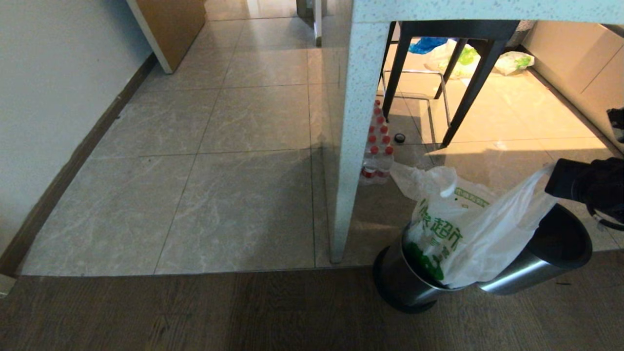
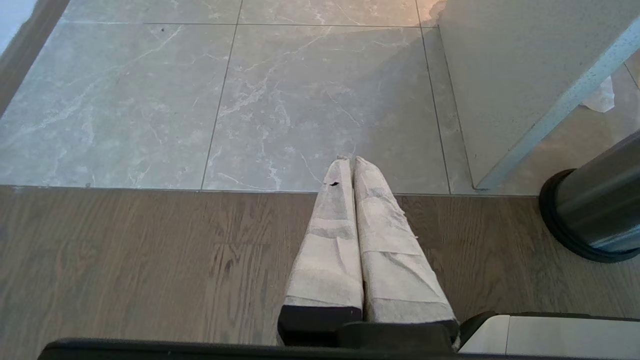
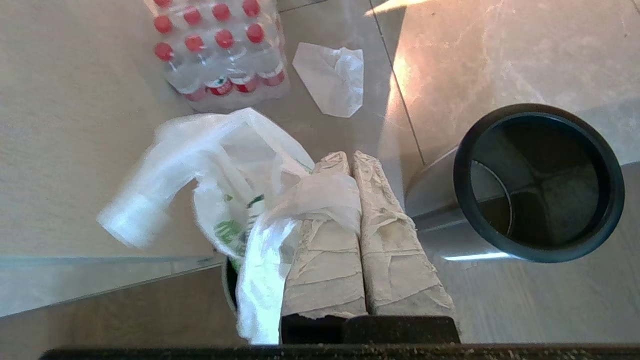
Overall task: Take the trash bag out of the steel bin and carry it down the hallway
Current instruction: Pick up the trash bag, then put the trash bag at the door
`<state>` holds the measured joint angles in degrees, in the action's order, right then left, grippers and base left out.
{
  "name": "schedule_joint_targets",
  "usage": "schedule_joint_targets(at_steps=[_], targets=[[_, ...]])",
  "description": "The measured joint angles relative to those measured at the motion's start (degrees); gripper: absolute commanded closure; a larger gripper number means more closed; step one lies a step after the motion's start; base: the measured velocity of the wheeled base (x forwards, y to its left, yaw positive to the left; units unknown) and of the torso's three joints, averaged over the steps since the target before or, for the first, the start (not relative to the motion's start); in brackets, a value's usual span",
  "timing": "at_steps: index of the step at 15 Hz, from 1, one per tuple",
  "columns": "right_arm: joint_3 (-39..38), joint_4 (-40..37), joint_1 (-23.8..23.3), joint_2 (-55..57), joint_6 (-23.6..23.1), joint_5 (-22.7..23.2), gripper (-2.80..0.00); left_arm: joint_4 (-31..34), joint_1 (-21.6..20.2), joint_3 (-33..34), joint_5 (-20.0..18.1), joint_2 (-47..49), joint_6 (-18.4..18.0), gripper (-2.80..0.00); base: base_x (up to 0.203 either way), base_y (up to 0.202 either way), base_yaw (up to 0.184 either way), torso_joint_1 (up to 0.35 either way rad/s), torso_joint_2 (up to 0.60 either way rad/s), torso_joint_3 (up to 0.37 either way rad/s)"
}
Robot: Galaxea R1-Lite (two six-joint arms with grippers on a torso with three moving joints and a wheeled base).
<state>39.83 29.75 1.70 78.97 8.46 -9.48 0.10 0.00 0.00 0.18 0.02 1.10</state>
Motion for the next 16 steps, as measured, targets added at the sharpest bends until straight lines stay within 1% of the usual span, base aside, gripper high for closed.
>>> schedule_joint_targets(at_steps=[2,6,7,9,10,13,14,16], targets=[[3.22,-5.35,-0.15,-3.50,1.88,-0.01,0.00,0.00,0.00,0.00,0.04,0.00,0.00,0.00,0.000,0.000,0.000,0.000,0.00,0.000],[11.24,-18.51,-0.32,-10.51,8.12,-0.07,0.00,0.00,0.00,0.00,0.01,0.00,0.05,0.00,0.000,0.000,0.000,0.000,0.00,0.000],[13.26,-22.51,-0.32,-12.13,8.99,-0.10,0.00,0.00,0.00,0.00,0.03,0.00,0.02,0.00,0.000,0.000,0.000,0.000,0.00,0.000],[18.51,-33.31,-0.22,-15.31,10.69,-0.17,0.00,0.00,0.00,0.00,-0.02,0.00,0.00,0.00,0.000,0.000,0.000,0.000,0.00,0.000],[19.92,-37.62,-0.22,-16.53,11.11,-0.21,0.00,0.00,0.00,0.00,-0.02,0.00,0.00,0.00,0.000,0.000,0.000,0.000,0.00,0.000],[22.15,-44.46,-0.22,-19.66,10.77,0.25,0.00,0.00,0.00,0.00,0.02,0.00,0.02,0.00,0.000,0.000,0.000,0.000,0.00,0.000],[21.72,-47.21,-0.20,-21.23,9.46,0.47,0.00,0.01,0.00,0.00,0.01,0.00,0.02,0.00,0.000,0.000,0.000,0.000,0.00,0.000],[16.34,-50.51,-0.16,-24.88,5.12,0.62,0.00,0.00,0.00,0.00,0.03,0.00,0.02,0.00,0.000,0.000,0.000,0.000,0.00,0.000]])
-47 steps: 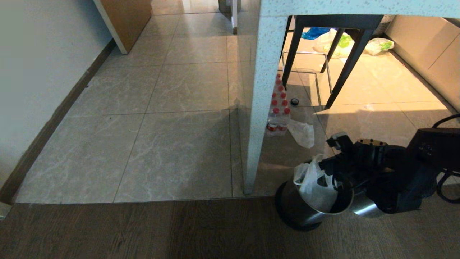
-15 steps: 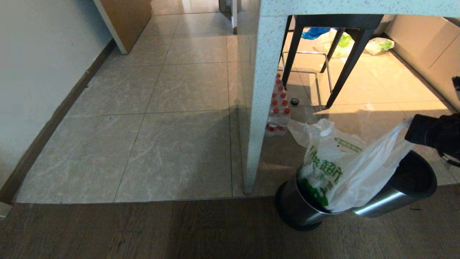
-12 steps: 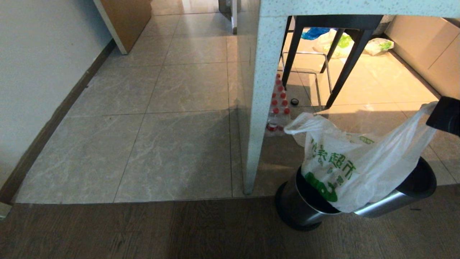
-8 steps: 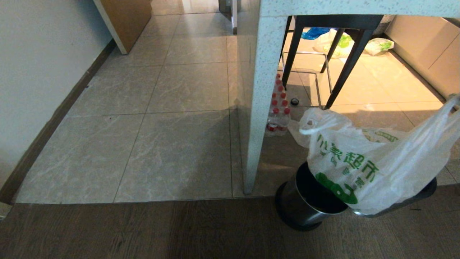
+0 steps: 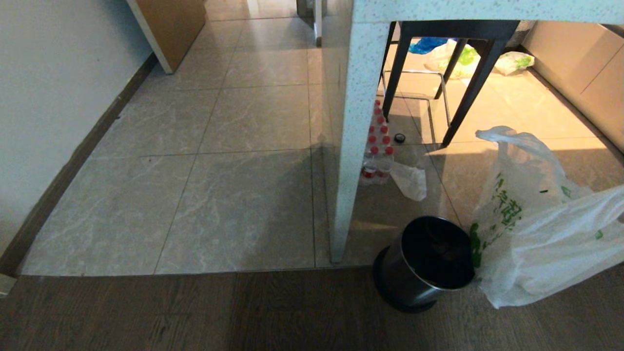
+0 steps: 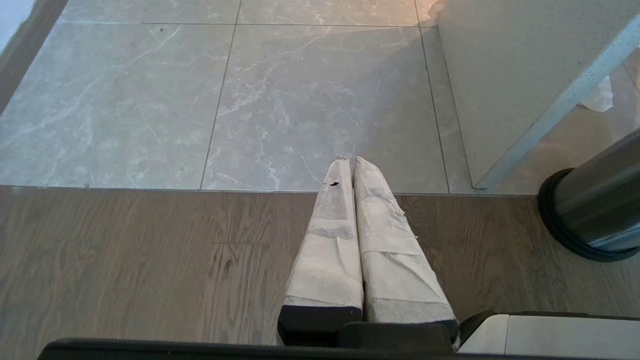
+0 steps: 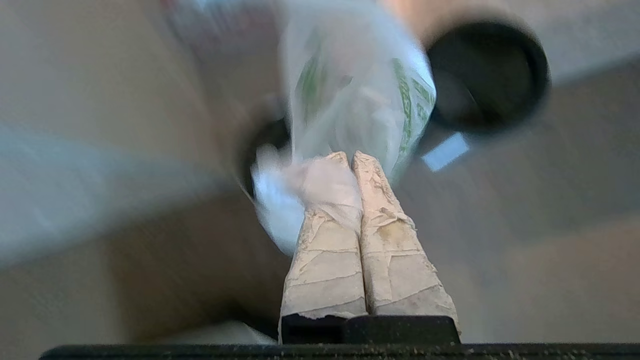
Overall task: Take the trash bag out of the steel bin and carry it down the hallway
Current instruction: Put the trash bag at the door
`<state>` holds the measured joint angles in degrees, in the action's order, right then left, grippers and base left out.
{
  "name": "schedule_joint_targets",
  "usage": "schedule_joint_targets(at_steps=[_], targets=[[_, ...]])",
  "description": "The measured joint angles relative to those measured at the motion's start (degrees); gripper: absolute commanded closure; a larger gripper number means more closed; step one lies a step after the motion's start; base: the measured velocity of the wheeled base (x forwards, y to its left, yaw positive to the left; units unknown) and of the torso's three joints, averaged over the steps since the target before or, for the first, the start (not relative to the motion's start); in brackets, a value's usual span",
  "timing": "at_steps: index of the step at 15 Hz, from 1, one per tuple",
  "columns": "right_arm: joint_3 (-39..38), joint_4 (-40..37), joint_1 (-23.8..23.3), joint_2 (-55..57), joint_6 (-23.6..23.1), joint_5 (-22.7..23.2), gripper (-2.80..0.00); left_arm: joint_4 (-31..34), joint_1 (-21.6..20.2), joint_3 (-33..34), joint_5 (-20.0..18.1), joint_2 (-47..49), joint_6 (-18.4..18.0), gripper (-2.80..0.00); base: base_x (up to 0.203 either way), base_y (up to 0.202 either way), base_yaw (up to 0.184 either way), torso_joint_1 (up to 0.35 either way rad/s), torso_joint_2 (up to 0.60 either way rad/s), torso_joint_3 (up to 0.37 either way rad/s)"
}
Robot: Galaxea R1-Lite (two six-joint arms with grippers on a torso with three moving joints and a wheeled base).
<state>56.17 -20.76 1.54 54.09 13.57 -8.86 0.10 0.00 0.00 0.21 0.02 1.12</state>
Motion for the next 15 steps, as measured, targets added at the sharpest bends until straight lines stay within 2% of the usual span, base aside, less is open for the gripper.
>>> schedule_joint_targets(at_steps=[5,8,12,15], targets=[[-23.74,-1.15,-0.02,-14.42,-10.50,-0.39,0.00,0.00,0.00,0.00,-0.05,0.00,0.00,0.00,0.000,0.000,0.000,0.000,0.00,0.000],[-36.75,-0.70,-1.08,-24.00,-13.53,0.91,0.00,-0.02,0.00,0.00,0.00,0.00,-0.02,0.00,0.000,0.000,0.000,0.000,0.00,0.000],[-47.01,8.08,-3.07,-34.44,-14.88,4.84,0.00,0.00,0.00,0.00,-0.05,0.00,-0.02,0.00,0.000,0.000,0.000,0.000,0.00,0.000],[-50.46,10.20,-2.81,-40.93,-16.04,6.16,0.00,0.00,0.00,0.00,-0.04,0.00,0.00,0.00,0.000,0.000,0.000,0.000,0.00,0.000]])
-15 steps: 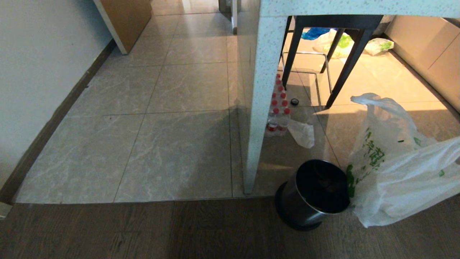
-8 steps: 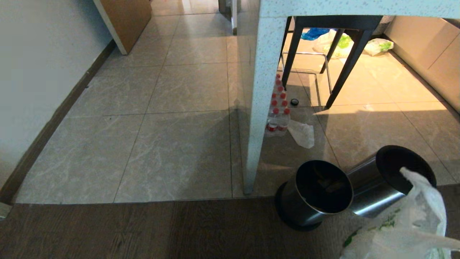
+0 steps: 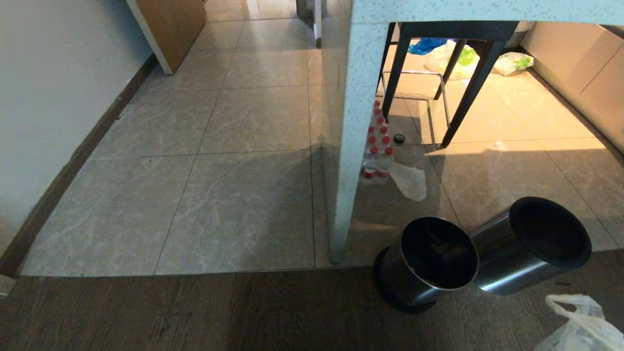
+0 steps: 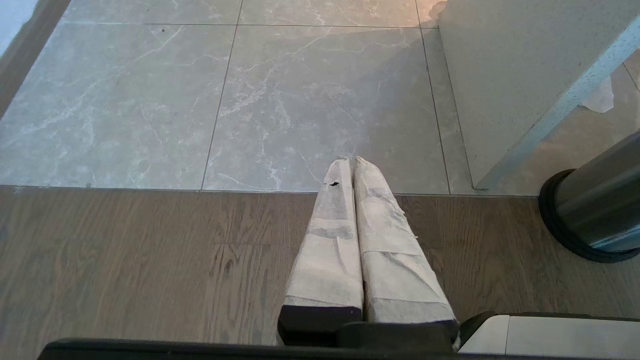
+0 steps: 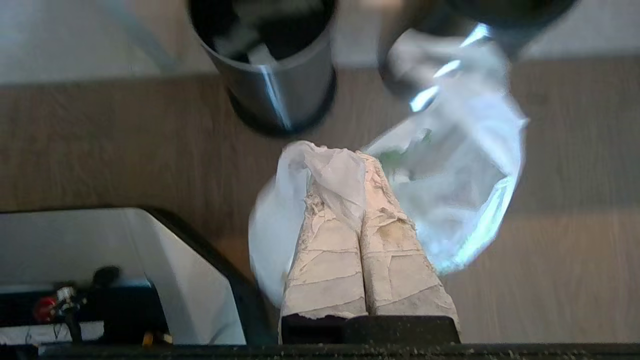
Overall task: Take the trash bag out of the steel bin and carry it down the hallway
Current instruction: Put the trash bag at the door
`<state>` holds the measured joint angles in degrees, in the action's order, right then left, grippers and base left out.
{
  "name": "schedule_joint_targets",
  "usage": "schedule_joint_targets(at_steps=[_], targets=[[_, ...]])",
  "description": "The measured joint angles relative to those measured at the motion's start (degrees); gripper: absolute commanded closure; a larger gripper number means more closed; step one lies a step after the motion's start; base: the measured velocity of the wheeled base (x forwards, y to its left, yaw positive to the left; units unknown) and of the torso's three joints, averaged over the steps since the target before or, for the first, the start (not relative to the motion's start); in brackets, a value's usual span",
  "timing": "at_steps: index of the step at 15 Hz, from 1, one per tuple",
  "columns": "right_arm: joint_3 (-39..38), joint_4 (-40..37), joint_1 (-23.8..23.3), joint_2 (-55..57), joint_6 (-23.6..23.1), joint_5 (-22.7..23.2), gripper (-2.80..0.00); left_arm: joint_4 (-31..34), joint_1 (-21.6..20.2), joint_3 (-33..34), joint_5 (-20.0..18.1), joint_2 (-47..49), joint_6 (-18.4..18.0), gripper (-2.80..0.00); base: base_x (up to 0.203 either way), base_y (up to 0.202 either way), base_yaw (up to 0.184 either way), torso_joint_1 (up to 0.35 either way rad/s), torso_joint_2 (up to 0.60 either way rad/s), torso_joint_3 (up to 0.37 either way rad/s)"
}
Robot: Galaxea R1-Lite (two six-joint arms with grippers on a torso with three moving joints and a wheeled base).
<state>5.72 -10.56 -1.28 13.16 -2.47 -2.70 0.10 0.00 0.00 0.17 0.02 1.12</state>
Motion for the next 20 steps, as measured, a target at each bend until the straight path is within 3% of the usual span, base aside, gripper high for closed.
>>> schedule_joint_targets(at_steps=[5,8,20], targets=[[-3.00,4.95,1.16,-10.65,0.96,2.63,0.00,0.00,0.00,0.00,-0.01,0.00,-0.02,0.00,0.000,0.000,0.000,0.000,0.00,0.000],[-5.23,11.08,1.28,-12.63,-3.98,4.15,0.00,0.00,0.00,0.00,-0.01,0.00,-0.02,0.00,0.000,0.000,0.000,0.000,0.00,0.000],[-5.64,11.18,1.28,-13.32,-4.06,4.07,0.00,0.01,0.00,0.00,-0.01,0.00,-0.02,0.00,0.000,0.000,0.000,0.000,0.00,0.000]])
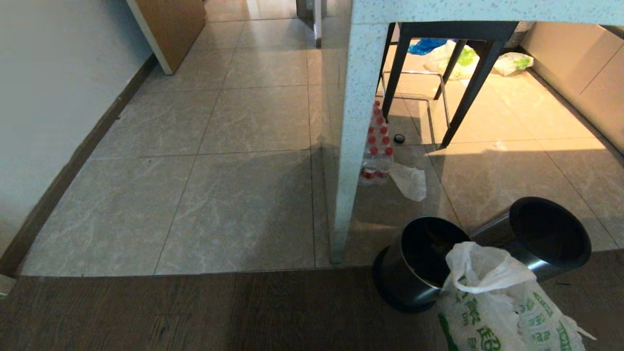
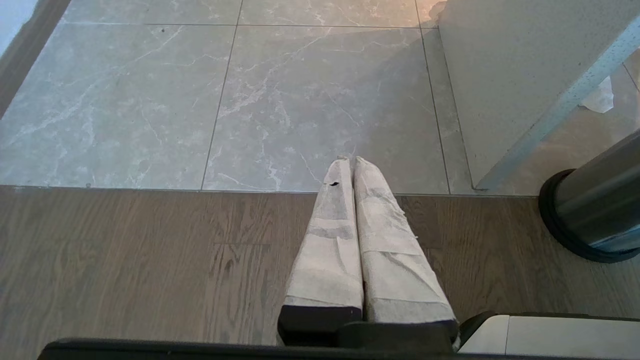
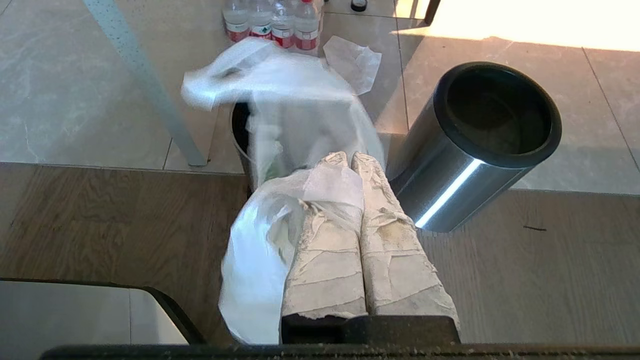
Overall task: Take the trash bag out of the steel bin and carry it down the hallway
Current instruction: Put the trash bag at the door
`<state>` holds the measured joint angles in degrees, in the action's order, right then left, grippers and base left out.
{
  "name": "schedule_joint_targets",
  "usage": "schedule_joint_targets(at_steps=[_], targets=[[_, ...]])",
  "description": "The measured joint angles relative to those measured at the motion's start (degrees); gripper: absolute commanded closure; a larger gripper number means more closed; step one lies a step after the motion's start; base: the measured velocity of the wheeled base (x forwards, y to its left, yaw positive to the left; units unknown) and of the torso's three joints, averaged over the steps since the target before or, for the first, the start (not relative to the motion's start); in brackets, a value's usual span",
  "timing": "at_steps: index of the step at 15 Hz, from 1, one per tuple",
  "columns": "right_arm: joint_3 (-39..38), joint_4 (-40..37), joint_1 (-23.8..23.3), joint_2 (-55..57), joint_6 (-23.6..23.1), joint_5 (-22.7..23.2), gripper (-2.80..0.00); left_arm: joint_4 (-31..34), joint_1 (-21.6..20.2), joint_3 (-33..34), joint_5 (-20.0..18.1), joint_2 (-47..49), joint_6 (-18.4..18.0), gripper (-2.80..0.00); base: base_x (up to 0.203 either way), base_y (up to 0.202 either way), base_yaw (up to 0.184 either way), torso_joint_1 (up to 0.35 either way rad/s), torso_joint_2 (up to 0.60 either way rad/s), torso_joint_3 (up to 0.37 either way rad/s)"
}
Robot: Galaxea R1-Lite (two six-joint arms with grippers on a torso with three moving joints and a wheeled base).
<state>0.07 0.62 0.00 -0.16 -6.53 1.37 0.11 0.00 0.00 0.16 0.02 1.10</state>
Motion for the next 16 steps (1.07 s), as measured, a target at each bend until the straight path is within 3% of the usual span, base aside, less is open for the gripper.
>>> schedule_joint_targets(at_steps=[4,10,16], targets=[[-0.07,3.25,0.00,0.00,6.72,-1.94,0.00,-0.01,0.00,0.00,0.02,0.00,0.00,0.00,0.000,0.000,0.000,0.000,0.00,0.000],[-0.07,3.62,0.00,0.00,6.86,-1.92,0.00,-0.01,0.00,0.00,0.00,0.00,0.02,0.00,0.000,0.000,0.000,0.000,0.00,0.013],[-0.07,3.71,0.00,0.05,6.89,-1.89,0.00,-0.10,0.00,0.00,0.09,0.00,0.38,0.00,0.000,0.000,0.000,0.000,0.00,0.178]])
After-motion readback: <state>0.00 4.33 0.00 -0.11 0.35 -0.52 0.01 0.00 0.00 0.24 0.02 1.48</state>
